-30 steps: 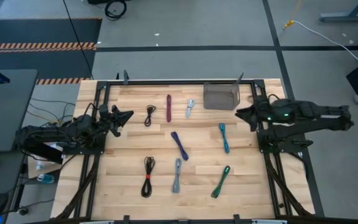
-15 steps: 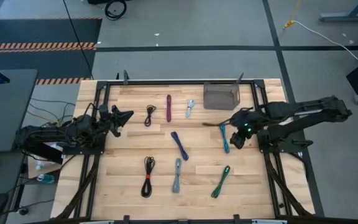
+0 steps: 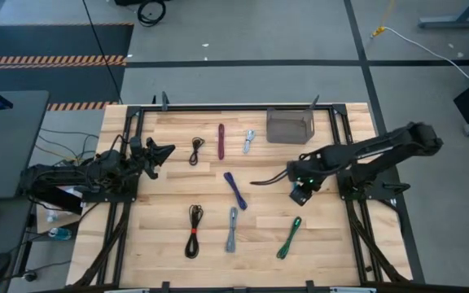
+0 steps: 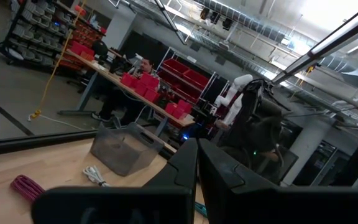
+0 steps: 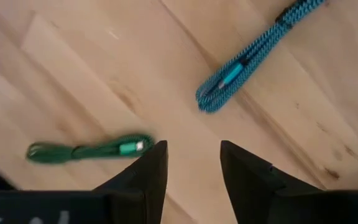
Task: Pick and place USB-C Cables
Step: Put the black and blue charger cable into the black bin
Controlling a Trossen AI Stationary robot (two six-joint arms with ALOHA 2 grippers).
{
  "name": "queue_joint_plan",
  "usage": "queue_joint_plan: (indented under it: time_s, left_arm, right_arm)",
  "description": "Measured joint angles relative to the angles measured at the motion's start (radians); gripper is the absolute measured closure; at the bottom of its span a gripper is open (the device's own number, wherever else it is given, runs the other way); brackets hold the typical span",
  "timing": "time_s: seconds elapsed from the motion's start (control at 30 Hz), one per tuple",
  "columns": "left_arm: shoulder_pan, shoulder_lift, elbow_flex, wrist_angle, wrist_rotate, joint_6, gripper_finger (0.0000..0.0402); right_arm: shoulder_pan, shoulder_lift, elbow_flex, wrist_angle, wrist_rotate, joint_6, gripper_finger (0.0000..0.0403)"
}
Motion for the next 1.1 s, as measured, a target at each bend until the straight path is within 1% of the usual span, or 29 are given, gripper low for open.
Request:
queue_joint_plan:
  time_s: [0.13, 0.27, 0.37, 0.5, 0.63, 0.73, 0.97, 1.1]
  left_arm:
    - [0.000, 0.000, 0.000, -0.001, 0.000, -0.001, 0.0381]
    - [0.000, 0.000, 0.000, -0.002, 0.000, -0.002, 0.0381]
    - [0.000, 0.000, 0.000, -0.008, 0.000, -0.002, 0.0381]
    - [0.000, 0.000, 0.000, -0.007, 0.000, -0.002, 0.0381]
    - [0.000, 0.000, 0.000, -0.010, 0.000, -0.002, 0.0381]
    - [0.000, 0.000, 0.000, -0.014, 0.000, -0.002, 0.0381]
    - [0.000, 0.000, 0.000, -0.015, 0.000, 0.000, 0.0381]
    - [0.000, 0.000, 0.000, -0.017, 0.000, 0.001, 0.0381]
  right_arm:
    - [0.000, 0.056, 0.000, 0.016, 0.047, -0.005, 0.0238]
    - [-0.004, 0.092, -0.009, 0.018, 0.051, 0.007, 0.0223]
    - [-0.004, 0.110, -0.037, 0.040, 0.052, 0.057, 0.0210]
    - [-0.004, 0.110, -0.093, 0.118, 0.079, 0.173, 0.0200]
    - [-0.002, 0.109, -0.114, 0.155, 0.122, 0.247, 0.0199]
    - [-0.002, 0.110, -0.116, 0.185, 0.142, 0.267, 0.0200]
    - [-0.002, 0.108, -0.116, 0.217, 0.150, 0.288, 0.0201]
    - [-0.002, 0.108, -0.116, 0.220, 0.166, 0.328, 0.0201]
